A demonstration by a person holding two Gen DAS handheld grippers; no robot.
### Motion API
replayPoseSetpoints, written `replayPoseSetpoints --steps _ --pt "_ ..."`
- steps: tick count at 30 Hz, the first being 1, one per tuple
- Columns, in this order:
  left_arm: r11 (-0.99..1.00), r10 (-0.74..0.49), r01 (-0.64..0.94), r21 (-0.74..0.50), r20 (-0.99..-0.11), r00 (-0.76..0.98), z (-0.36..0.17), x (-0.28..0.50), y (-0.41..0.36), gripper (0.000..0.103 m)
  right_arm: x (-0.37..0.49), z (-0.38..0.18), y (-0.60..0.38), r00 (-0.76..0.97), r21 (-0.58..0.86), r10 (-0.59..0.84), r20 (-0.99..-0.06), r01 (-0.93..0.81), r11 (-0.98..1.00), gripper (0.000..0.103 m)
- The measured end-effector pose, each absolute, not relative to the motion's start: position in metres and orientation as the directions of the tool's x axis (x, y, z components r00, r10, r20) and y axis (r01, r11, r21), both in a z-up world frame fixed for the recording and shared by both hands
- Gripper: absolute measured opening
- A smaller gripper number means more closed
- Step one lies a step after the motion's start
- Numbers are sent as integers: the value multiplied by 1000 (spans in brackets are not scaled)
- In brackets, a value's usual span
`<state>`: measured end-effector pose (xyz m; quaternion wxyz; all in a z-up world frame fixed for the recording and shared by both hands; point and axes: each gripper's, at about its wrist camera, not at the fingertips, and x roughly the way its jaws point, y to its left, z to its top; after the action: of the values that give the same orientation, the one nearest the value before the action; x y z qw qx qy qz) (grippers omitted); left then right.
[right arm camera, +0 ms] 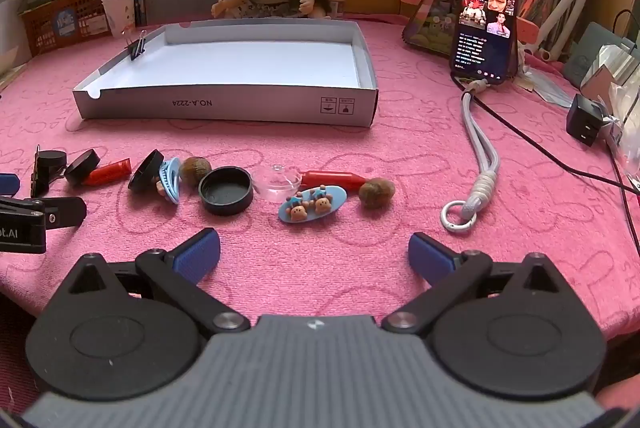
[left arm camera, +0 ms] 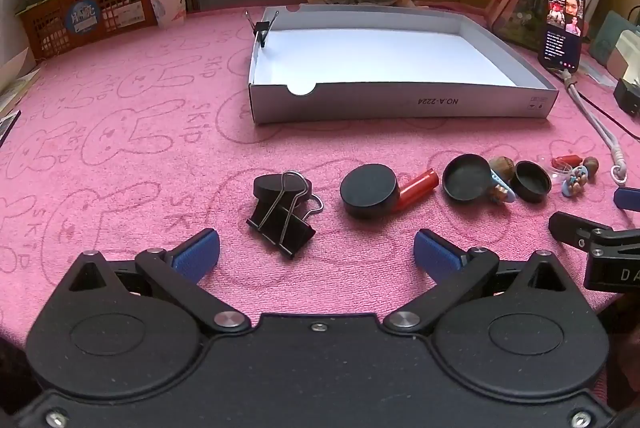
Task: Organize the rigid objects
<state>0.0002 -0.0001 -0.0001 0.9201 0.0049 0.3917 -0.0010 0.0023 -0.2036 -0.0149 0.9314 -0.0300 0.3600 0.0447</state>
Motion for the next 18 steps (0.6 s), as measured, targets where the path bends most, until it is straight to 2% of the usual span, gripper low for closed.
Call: replayPoseSetpoints --steps 18 --pt "1000 3 5 9 -724 690 -1 -2 2 103 1 -15 -204 739 -23 63 -670 -106 994 103"
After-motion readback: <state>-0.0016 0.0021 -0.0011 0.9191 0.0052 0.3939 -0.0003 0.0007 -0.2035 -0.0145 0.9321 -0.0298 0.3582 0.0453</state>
